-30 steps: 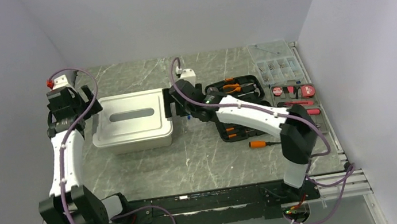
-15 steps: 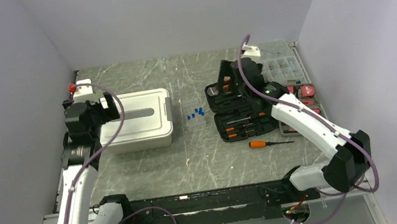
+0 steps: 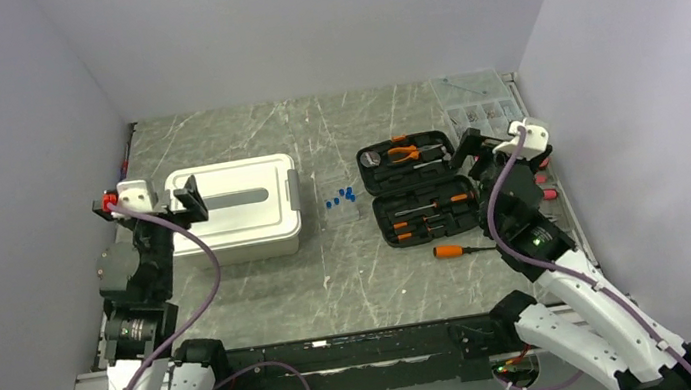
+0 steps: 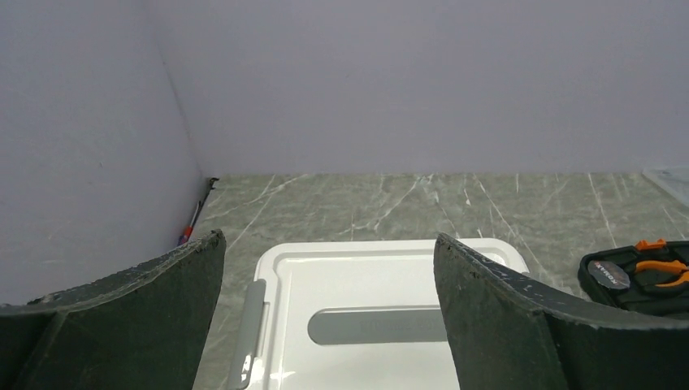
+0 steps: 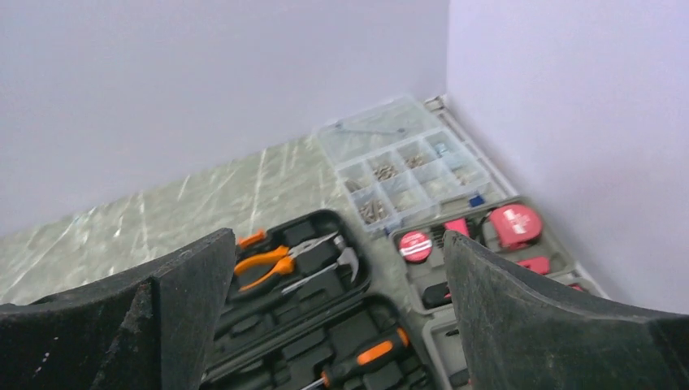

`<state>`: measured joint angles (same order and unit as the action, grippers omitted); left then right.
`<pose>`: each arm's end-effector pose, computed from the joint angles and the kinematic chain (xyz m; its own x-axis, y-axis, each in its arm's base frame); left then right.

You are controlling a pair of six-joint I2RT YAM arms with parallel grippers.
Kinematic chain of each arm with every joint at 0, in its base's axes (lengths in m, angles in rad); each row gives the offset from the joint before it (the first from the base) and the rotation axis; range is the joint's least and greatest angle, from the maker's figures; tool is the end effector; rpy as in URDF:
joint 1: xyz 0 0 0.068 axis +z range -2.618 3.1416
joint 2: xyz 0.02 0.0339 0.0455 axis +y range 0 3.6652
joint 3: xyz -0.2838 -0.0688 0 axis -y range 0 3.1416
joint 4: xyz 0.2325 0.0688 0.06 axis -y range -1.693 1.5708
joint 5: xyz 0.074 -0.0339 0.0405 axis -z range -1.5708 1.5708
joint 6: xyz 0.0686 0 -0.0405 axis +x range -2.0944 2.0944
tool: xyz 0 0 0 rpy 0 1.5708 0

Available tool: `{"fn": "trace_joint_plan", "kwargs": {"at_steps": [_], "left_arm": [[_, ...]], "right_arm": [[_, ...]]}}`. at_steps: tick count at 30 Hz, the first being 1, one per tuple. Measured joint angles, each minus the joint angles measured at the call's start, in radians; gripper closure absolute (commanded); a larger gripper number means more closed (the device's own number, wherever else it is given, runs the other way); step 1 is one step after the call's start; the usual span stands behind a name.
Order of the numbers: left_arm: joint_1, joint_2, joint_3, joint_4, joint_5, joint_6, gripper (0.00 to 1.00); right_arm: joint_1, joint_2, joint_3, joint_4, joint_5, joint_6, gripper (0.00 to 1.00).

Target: Organize the chemistry lab equipment

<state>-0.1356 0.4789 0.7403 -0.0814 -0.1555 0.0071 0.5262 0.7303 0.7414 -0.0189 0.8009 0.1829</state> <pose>0.1171 -0.0052 0.3877 0.1773 -0.0171 -0.9840 -0.0187 0.9996 -0.0207 0.1649 0.0388 0.3644 0.0427 0.1712 -0.9843 0.2679 0.9472 0.1764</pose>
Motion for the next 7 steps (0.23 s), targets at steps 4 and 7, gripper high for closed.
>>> {"fn": "trace_joint_plan", "kwargs": {"at_steps": [4,7], "left_arm": [[-0.006,0.002,-0.014,0.002,-0.007,0.000,0.01],[-0.008,0.002,-0.016,0.003,-0.026,0.000,0.01]], "right_arm": [[0.000,-0.039,-0.060,0.111,0.062,-0.092,0.00],[0.000,-0.044,-0.086,0.165,0.088,-0.149,0.00]]}}
